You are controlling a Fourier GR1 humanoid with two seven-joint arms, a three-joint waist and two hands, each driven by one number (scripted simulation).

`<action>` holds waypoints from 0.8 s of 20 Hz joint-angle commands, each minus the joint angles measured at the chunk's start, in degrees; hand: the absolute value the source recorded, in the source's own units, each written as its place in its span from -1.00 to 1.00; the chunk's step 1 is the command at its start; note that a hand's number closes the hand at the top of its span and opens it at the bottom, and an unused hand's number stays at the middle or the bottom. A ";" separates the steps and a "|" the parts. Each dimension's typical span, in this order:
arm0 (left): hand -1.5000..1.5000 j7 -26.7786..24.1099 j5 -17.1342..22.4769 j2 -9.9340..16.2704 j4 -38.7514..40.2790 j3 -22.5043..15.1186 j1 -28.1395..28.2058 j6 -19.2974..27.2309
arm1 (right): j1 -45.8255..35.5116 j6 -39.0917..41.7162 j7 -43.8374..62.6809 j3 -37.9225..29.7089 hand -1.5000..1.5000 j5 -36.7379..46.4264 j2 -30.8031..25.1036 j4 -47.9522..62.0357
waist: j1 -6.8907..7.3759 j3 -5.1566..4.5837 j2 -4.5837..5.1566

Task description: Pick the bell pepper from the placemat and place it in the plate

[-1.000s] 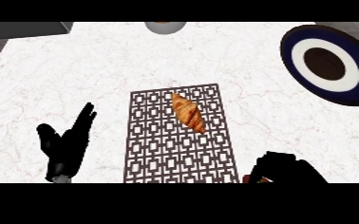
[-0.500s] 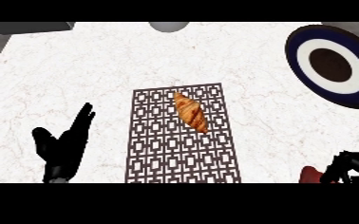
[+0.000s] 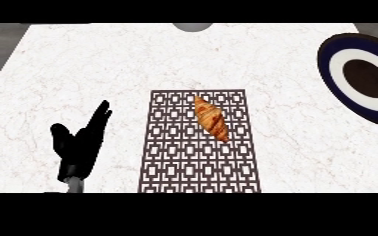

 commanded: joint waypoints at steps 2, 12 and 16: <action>0.00 -0.07 -0.95 -2.48 3.50 -3.07 -1.51 -1.05 | -14.77 1.44 -1.97 -3.79 1.00 -1.56 -3.16 22.11 | 3.39 -0.36 0.84; 0.00 1.73 0.09 -1.84 3.36 -1.97 -3.84 -2.98 | -37.91 5.53 -11.08 -1.58 1.00 6.12 -7.05 54.35 | 4.85 -0.27 1.14; 0.00 0.08 -0.72 -1.99 5.22 -2.00 -4.31 -3.27 | -43.43 3.33 -14.02 -0.63 1.00 9.31 -6.44 61.07 | 5.67 -0.20 1.64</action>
